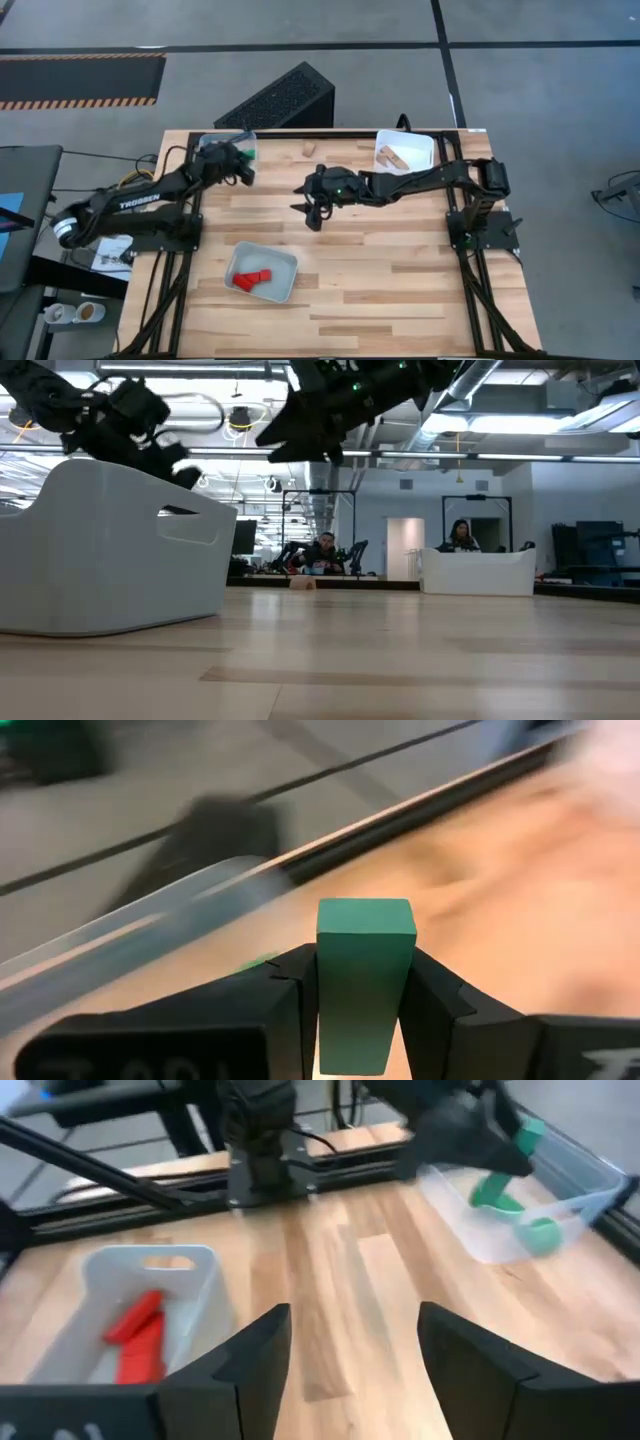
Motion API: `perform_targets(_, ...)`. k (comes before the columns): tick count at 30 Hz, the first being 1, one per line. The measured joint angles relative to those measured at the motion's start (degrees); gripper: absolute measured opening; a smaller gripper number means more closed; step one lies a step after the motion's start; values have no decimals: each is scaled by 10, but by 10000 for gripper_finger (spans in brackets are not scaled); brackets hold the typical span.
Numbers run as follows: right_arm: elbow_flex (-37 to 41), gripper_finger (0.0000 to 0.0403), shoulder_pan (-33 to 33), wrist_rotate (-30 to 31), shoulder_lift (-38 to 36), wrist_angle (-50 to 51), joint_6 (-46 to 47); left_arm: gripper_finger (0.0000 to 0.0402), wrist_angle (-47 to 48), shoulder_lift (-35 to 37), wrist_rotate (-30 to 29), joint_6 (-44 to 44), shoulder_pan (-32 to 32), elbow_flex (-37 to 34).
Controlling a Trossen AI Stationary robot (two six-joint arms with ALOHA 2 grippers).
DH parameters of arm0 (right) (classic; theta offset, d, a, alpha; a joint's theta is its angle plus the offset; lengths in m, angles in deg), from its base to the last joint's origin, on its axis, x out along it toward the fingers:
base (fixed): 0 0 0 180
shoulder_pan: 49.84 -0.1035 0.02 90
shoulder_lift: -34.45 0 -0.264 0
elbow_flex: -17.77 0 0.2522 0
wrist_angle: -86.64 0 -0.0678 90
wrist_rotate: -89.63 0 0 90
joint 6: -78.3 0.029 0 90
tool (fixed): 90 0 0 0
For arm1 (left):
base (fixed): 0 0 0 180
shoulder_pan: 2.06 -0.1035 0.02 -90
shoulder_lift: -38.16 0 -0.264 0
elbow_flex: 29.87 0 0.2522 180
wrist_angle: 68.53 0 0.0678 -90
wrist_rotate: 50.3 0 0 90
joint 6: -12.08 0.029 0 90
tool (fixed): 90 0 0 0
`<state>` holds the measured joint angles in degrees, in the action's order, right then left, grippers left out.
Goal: Sort & place blocks by color
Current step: Put the green block into the transparent bin, then put the brown block into the white bin
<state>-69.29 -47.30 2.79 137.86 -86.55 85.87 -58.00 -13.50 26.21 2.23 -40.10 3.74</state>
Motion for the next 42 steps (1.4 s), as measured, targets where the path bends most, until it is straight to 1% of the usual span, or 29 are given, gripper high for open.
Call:
perform_targets(2, 0, 234, -7, -1, 0, -2, 6, 74, 32, 0, -22, 15, -40, 0)
perform_targets(4, 0, 231, -13, -3, 0, -1, 10, 82, 43, 0, -18, 21, -78, 0)
perform_targets(7, 0, 227, -23, -2, 0, -4, 1, 90, 41, 0, 16, 36, -132, 0)
perform_targets(10, 0, 226, -22, 0, 0, -3, -3, 89, 30, -14, 44, 42, -177, 0)
perform_targets(12, 0, 226, -22, 0, 0, -4, -3, 87, 19, -22, 67, 45, -188, 0)
perform_targets(14, 0, 226, -21, 1, 0, 1, -3, 91, 7, -32, 78, 44, -191, 1)
perform_targets(16, 0, 226, -21, 3, 0, 3, -1, 106, 9, -37, 79, 35, -191, 1)
perform_targets(23, 0, 226, -16, 47, 0, 3, -1, 199, 7, -35, 105, 36, -191, 1)
perform_targets(25, 0, 225, -6, 47, 0, 9, -1, 221, 2, -34, 128, 40, -191, 1)
perform_targets(27, 0, 225, 9, 47, 0, 18, -3, 238, -13, -34, 184, 49, -190, 1)
perform_targets(31, -1, 225, 50, 46, -9, 53, -25, 250, -58, -15, 339, 46, -188, 0)
perform_targets(33, -15, 225, 79, 44, -9, 90, -31, 251, -78, -5, 383, 36, -180, 0)
perform_targets(35, -36, 225, 113, 42, -8, 140, -13, 251, -85, 10, 398, 25, -172, 0)
perform_targets(38, -75, 225, 166, 40, 0, 175, 41, 251, -84, 29, 398, 22, -156, 0)
perform_targets(40, -94, 225, 199, 23, 2, 219, 33, 251, -81, 37, 397, 22, -145, 0)
perform_targets(42, -121, 225, 225, 14, 18, 235, 18, 251, -83, 40, 397, 21, -133, 0)
